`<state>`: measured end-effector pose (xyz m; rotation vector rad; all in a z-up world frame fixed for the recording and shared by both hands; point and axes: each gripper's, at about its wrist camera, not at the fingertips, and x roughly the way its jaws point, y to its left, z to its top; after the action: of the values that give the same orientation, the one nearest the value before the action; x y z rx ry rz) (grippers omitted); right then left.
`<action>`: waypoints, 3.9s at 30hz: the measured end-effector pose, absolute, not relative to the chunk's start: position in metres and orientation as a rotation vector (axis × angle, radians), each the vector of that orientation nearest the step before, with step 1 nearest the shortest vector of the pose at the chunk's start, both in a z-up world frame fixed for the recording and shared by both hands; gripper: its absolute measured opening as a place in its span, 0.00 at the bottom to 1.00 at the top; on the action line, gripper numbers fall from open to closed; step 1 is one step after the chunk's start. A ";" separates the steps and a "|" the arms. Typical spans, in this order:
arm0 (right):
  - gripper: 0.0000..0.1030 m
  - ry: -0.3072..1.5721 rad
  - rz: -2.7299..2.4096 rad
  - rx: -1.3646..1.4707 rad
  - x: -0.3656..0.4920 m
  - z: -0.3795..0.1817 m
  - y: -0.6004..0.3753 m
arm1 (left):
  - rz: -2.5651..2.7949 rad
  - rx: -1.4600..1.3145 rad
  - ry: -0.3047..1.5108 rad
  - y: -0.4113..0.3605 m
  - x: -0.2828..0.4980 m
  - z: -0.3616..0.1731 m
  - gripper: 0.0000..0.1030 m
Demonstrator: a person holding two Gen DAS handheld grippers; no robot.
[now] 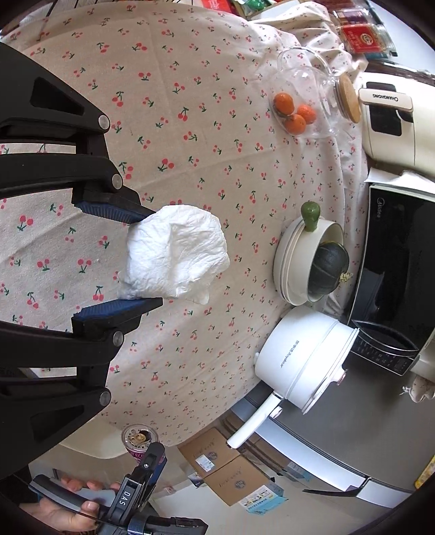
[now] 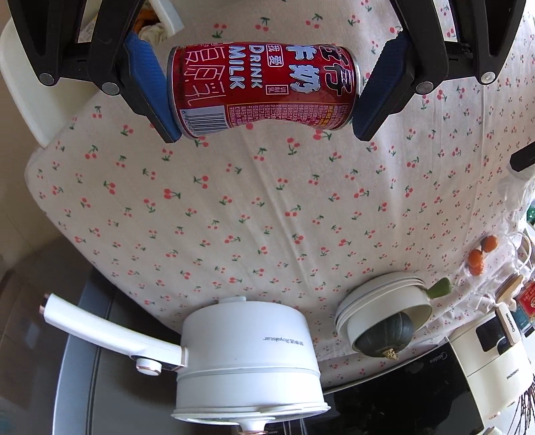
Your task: Collect trash
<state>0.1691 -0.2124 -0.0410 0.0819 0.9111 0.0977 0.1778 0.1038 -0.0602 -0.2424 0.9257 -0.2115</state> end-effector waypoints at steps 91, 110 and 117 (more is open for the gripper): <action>0.92 0.836 -0.248 0.224 0.002 -0.024 -0.450 | -0.532 0.083 0.828 -0.169 0.095 -0.050 0.96; 0.99 0.572 -0.121 -0.017 -0.034 0.019 -0.308 | -0.247 0.072 0.708 -0.086 0.021 -0.005 1.00; 0.99 0.516 -0.100 -0.044 -0.038 0.026 -0.288 | -0.223 0.016 0.648 -0.061 0.001 0.008 1.00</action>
<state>-0.0382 -0.2880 0.0258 -0.0435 0.5157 -0.1003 0.0014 -0.0609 0.0080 0.0156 0.6479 -0.2226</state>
